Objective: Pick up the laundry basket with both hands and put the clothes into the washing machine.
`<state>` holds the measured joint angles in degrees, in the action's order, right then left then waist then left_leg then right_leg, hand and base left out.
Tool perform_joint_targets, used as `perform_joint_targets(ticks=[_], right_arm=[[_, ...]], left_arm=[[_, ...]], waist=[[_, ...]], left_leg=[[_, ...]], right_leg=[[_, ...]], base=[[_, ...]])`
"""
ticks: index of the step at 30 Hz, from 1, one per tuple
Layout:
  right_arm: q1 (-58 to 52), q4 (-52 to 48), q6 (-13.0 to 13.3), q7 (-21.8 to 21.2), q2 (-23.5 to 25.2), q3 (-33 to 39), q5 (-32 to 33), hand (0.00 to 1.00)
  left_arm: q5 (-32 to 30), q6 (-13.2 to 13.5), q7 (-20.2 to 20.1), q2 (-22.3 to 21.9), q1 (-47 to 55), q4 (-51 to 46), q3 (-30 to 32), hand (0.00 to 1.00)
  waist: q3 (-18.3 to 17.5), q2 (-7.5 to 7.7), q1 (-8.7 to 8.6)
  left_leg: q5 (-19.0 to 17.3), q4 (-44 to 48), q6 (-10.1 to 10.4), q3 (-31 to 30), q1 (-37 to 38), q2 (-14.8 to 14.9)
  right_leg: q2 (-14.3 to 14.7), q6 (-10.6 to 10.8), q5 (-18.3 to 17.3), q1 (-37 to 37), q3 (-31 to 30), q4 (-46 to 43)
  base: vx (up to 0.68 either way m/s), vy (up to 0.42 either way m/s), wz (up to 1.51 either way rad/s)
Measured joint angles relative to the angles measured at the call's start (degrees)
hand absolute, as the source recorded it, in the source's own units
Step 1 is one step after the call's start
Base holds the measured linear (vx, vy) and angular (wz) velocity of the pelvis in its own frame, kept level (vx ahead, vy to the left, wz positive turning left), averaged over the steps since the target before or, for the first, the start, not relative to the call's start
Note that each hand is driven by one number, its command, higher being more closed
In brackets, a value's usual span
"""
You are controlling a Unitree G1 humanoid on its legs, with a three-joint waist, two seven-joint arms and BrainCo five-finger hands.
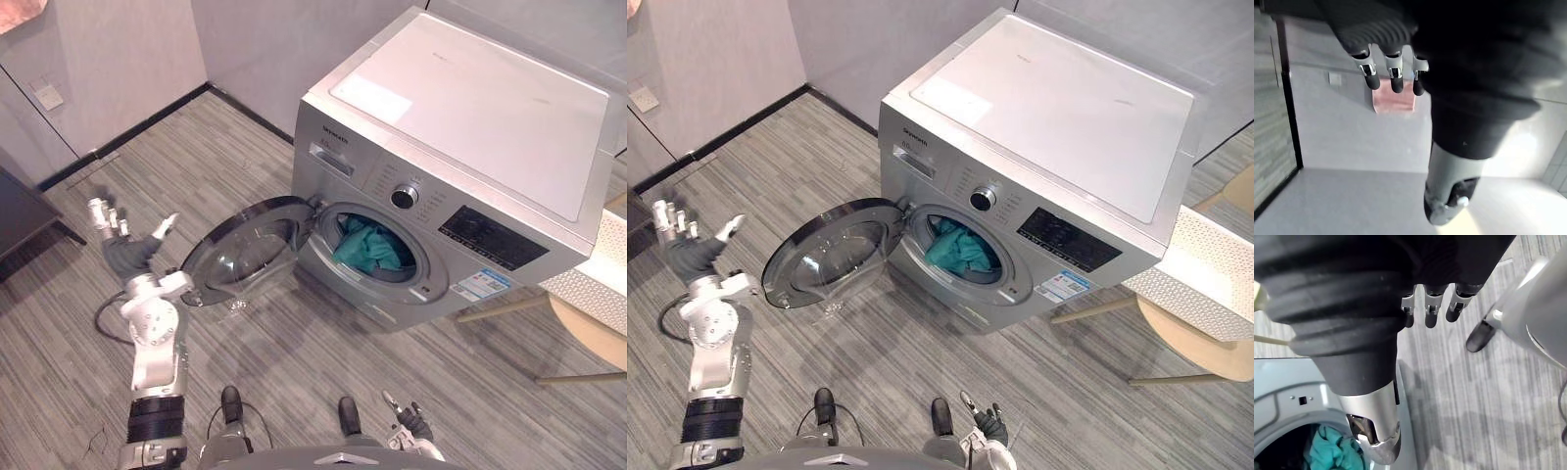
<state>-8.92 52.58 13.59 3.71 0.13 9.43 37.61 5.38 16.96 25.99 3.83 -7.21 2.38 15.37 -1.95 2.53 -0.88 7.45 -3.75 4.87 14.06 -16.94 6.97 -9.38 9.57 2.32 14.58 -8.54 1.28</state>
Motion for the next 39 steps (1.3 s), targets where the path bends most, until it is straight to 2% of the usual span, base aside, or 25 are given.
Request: perform_joint_targets(ticks=[3,4,5,7,8,9,12,13,16,19,22,24,26,29,30,31,33,34,35,37,39], right_arm=[[-0.41,0.02,-0.31,-1.2,-0.49,-0.29,-2.06,0.0],[-0.82,0.02,-0.37,-2.05,-0.48,-0.47,-2.06,0.0],[-1.01,0.01,-0.37,-2.27,-0.52,-0.63,-2.05,0.0],[-1.58,0.03,-0.39,-2.48,-0.82,-1.59,-2.01,0.0],[-1.7,0.04,-0.4,-2.52,-0.83,-1.74,-1.98,0.0],[-1.73,0.07,-0.39,-3.04,-0.94,-2.27,-1.92,0.0],[-1.7,0.02,-0.4,-4.5,-0.96,-2.64,-1.82,0.0],[-1.57,0.01,-0.38,-4.52,-1.08,-3.76,-1.51,0.0],[-0.9,-0.92,-0.39,-4.62,-1.07,-5.14,-1.12,0.0],[-0.25,-2.3,-0.36,-4.96,-1.08,-7.29,-0.74,0.0],[0.27,-2.2,-0.45,-4.97,-0.77,-8.8,-0.75,0.0],[0.9,-2.18,-1.01,-4.94,-0.85,-8.76,-0.76,0.0],[1.39,-2.19,-1.36,-4.94,-0.8,-8.66,-0.78,0.0],[3.96,-2.22,-1.84,-4.8,-0.78,-6.46,-0.8,0.0],[4.67,-2.17,-2.01,-4.65,-0.82,-5.61,-0.78,0.0],[5.04,-2.18,-2.08,-4.54,-0.64,-4.2,-0.78,0.0],[5.01,-2.19,-2.06,-4.45,-0.4,-3.47,-0.78,0.0],[4.96,-2.13,-2.08,-4.42,-0.21,-3.45,-0.76,0.0],[4.92,-2.01,-2.14,-4.4,-0.01,-3.44,-0.73,0.0],[4.53,-0.67,-2.42,-4.39,1.73,-2.25,0.27,0.0],[4.02,0.39,-2.65,-4.39,2.2,-1.64,1.09,0.0]], left_arm=[[0.1,-0.28,2.05,6.66,-5.23,11.16,6.92,0.0],[0.33,-0.79,2.65,10.58,-7.75,15.69,8.94,0.0],[0.64,-0.9,2.82,12.58,-9.0,18.01,9.86,0.0],[1.69,-1.32,3.65,20.37,-13.96,26.48,11.83,0.0],[2.1,-1.29,3.61,22.28,-15.22,28.78,11.9,0.0],[4.54,-1.0,3.18,26.67,-18.97,35.56,11.88,0.0],[9.93,-1.07,0.63,32.11,-26.13,46.54,10.98,0.0],[11.65,-1.2,-0.53,34.71,-30.23,51.15,8.95,0.0],[10.56,-3.17,-3.69,36.9,-35.6,55.18,4.11,0.0],[7.9,-4.6,-6.17,36.27,-37.69,58.24,0.07,0.0],[7.62,-5.27,-7.73,32.0,-39.4,60.09,-1.86,0.0],[6.81,-5.34,-8.42,29.7,-38.72,60.08,-3.09,0.0],[6.77,-5.11,-9.07,26.72,-36.34,59.2,-3.37,0.0],[6.71,-4.83,-9.04,20.33,-28.83,55.89,-7.35,0.0],[6.8,-4.91,-9.05,16.87,-25.64,54.74,-10.35,0.0],[6.8,-5.32,-9.48,12.23,-22.41,54.43,-16.94,0.0],[6.82,-5.44,-10.48,8.79,-19.67,54.42,-24.35,0.0],[6.82,-5.68,-12.7,5.41,-16.73,53.71,-34.58,0.0],[6.84,-5.7,-13.54,4.37,-15.37,52.4,-38.51,0.0],[6.75,-5.73,-19.24,3.27,-11.76,46.06,-55.19,0.0],[6.87,-5.72,-24.31,2.53,-10.44,41.47,-64.37,0.0]], waist=[[1.11,0.84,0.14],[1.62,1.72,0.23],[1.85,2.16,0.31],[2.76,3.51,0.27],[2.94,3.83,0.27],[3.68,4.66,0.24],[5.07,6.33,-0.02],[5.81,7.67,-0.2],[6.73,9.37,-0.99],[7.79,9.7,-2.34],[8.16,10.17,-3.03],[8.67,10.31,-2.88],[9.07,10.82,-2.8],[10.02,10.39,-1.88],[10.04,10.23,-2.01],[10.06,10.19,-2.4],[10.02,10.2,-2.74],[9.94,10.21,-3.19],[9.94,10.2,-3.32],[9.82,9.64,-3.5],[9.44,8.39,-3.61]], left_leg=[[0.4,-1.12,0.4,0.04,-1.6,0.74],[0.63,-1.13,0.71,0.03,-2.65,1.09],[0.77,-1.14,0.91,0.02,-3.23,1.33],[1.88,-1.17,1.87,-0.06,-5.57,2.67],[2.14,-1.17,2.17,-0.06,-6.11,3.07],[3.07,-1.18,2.92,0.04,-7.06,4.14],[3.81,-1.19,3.45,0.21,-8.09,5.68],[4.22,-1.19,3.79,0.49,-8.99,6.55],[5.02,-1.19,4.17,1.16,-11.36,8.23],[5.37,-1.17,4.39,1.75,-11.97,9.77],[5.25,-1.16,4.27,1.68,-12.0,10.61],[5.32,-1.15,4.37,1.62,-11.92,10.61],[5.81,-0.97,4.5,1.81,-11.67,9.61],[6.22,-0.83,4.55,3.4,-9.41,9.39],[6.19,-0.95,4.53,3.52,-8.69,8.95],[6.06,-1.16,4.33,3.6,-8.19,8.22],[5.86,-1.17,4.06,3.59,-7.96,7.36],[5.63,-1.18,3.7,3.57,-7.89,6.15],[5.52,-1.17,3.53,3.58,-7.84,5.61],[5.2,-1.16,3.03,3.69,-6.71,3.82],[4.61,-1.16,2.23,3.48,-4.71,2.79]], right_leg=[[0.61,0.14,0.59,2.01,-0.06,0.25],[0.96,0.15,0.63,3.22,-0.07,0.35],[1.23,0.16,0.63,3.83,-0.06,0.37],[2.72,-0.31,1.22,6.27,-0.01,0.63],[3.13,-0.41,1.44,6.77,-0.01,0.81],[4.18,-0.79,2.33,7.59,-0.15,1.49],[5.67,-1.5,3.67,8.37,-0.45,2.66],[6.53,-1.74,4.62,9.51,-0.96,3.02],[8.29,-2.08,7.44,12.43,-1.68,3.3],[9.53,-2.22,10.43,13.85,-1.78,3.32],[10.5,-2.32,11.87,14.36,-1.9,3.33],[10.55,-2.31,11.69,14.43,-2.05,3.34],[9.68,-2.48,8.88,14.09,-1.99,3.34],[9.27,-2.24,8.12,13.02,-3.26,3.34],[8.85,-2.2,7.72,12.33,-3.23,3.34],[8.14,-1.8,7.37,11.57,-3.04,3.34],[7.34,-1.42,7.08,11.24,-2.8,3.34],[6.24,-1.05,6.81,11.21,-2.84,3.33],[5.64,-0.8,6.76,11.21,-2.88,3.33],[3.9,0.06,6.53,9.99,-2.86,3.32],[2.82,0.73,5.86,7.53,-2.18,3.32]], base=[[-0.08,-0.022,-0.05],[-0.11,-0.036,-0.07],[-0.1,-0.049,-0.12],[-0.09,-0.055,-0.12],[-0.1,-0.077,-0.18],[-0.08,-0.073,-0.17],[-0.08,-0.076,-0.19],[-0.07,-0.063,-0.18],[-0.08,-0.046,-0.27],[-0.09,-0.024,-0.3],[-0.1,-0.018,-0.18],[-0.08,-0.014,-0.04],[-0.06,-0.016,0.04],[-0.08,-0.011,-0.16],[-0.09,0.014,0.03],[-0.09,0.022,0.13],[-0.06,0.039,0.15],[-0.05,0.053,0.1],[-0.05,0.067,0.12],[-0.03,0.059,0.13],[0.0,0.037,0.17]])
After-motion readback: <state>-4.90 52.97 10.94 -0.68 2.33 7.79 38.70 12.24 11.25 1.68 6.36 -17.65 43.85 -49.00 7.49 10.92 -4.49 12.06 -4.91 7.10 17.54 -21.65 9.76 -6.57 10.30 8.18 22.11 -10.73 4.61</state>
